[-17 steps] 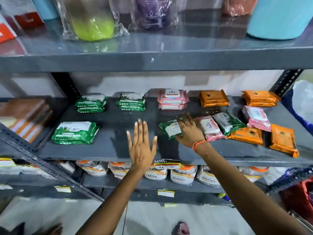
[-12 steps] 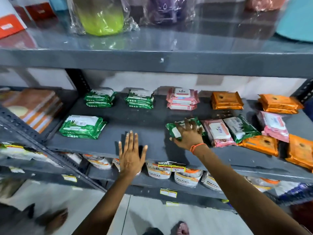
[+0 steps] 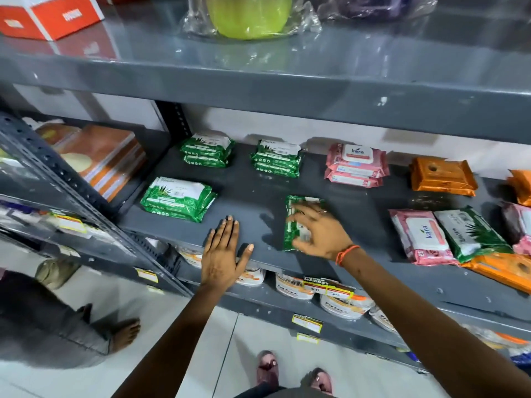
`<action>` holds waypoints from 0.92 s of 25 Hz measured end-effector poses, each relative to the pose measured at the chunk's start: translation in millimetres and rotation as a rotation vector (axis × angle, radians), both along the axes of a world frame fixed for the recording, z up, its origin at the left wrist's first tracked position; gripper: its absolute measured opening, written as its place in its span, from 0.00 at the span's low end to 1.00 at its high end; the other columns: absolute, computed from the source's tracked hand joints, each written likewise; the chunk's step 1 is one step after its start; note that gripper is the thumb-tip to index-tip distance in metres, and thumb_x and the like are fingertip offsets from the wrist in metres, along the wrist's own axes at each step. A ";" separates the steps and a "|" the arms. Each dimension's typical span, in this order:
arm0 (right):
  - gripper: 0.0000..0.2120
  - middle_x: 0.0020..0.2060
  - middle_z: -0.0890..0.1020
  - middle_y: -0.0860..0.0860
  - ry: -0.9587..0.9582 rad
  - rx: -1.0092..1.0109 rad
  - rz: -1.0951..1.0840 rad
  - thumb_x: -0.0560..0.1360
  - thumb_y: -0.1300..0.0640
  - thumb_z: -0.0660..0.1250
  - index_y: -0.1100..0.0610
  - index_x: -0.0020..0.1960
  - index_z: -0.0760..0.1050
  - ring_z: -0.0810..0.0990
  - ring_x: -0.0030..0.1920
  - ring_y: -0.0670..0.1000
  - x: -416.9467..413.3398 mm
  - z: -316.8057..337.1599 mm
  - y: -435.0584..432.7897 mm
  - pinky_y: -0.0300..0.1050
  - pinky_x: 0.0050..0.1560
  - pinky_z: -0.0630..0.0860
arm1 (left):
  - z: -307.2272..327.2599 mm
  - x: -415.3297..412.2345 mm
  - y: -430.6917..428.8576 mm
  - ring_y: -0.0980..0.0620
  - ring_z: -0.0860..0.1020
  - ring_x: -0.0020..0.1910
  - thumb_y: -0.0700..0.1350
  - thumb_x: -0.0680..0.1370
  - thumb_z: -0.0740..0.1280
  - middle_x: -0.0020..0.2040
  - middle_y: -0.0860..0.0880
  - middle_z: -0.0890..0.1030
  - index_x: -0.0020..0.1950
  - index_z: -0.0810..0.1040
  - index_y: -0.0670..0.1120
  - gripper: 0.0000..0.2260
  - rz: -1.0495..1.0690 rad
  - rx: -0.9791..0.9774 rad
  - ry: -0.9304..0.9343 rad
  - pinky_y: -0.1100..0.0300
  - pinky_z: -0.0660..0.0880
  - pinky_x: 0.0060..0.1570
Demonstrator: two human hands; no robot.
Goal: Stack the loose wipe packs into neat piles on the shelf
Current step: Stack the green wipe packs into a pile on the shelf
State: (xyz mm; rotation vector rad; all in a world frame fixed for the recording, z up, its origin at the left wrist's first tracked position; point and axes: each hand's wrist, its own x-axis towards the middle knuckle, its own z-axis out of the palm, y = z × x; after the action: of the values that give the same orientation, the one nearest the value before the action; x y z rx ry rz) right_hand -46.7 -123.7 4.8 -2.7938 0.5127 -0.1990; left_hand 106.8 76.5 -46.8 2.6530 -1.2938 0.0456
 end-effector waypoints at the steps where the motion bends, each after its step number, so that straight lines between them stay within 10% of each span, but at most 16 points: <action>1: 0.29 0.72 0.68 0.53 -0.046 0.001 -0.174 0.70 0.40 0.66 0.51 0.67 0.71 0.66 0.71 0.58 3.4 0.4 3.3 0.56 0.66 0.73 | -0.6 1.8 1.1 0.47 0.58 0.76 0.64 0.77 0.40 0.76 0.44 0.61 0.75 0.57 0.44 0.34 -0.004 0.008 -0.004 0.53 0.48 0.74; 4: 0.41 0.73 0.62 0.58 0.192 0.059 -0.484 0.67 0.33 0.66 0.53 0.72 0.61 0.65 0.69 0.65 22.6 -1.1 14.7 0.59 0.64 0.73 | -3.0 4.3 2.0 0.48 0.55 0.77 0.65 0.76 0.42 0.77 0.45 0.58 0.76 0.55 0.44 0.35 -0.026 0.033 -0.012 0.54 0.47 0.75; 12: 0.44 0.78 0.50 0.58 0.289 0.131 0.123 0.68 0.49 0.72 0.48 0.76 0.52 0.62 0.73 0.61 75.0 -0.1 19.5 0.51 0.73 0.65 | 2.2 19.4 21.2 0.44 0.55 0.76 0.74 0.71 0.40 0.77 0.41 0.56 0.75 0.53 0.40 0.46 -0.056 0.083 -0.016 0.47 0.51 0.74; 23: 0.44 0.78 0.52 0.54 0.253 0.092 0.186 0.68 0.48 0.71 0.50 0.77 0.51 0.56 0.76 0.58 96.0 -5.9 22.3 0.51 0.74 0.60 | -6.0 21.6 23.0 0.44 0.50 0.77 0.74 0.71 0.39 0.78 0.40 0.51 0.76 0.47 0.38 0.47 -0.042 0.033 0.000 0.49 0.47 0.74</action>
State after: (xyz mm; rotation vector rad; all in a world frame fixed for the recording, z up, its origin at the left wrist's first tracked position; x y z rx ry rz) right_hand 49.3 -101.4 -1.1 -2.7689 0.3049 0.2143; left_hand 128.4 99.4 -52.8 2.6517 -1.3619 0.0185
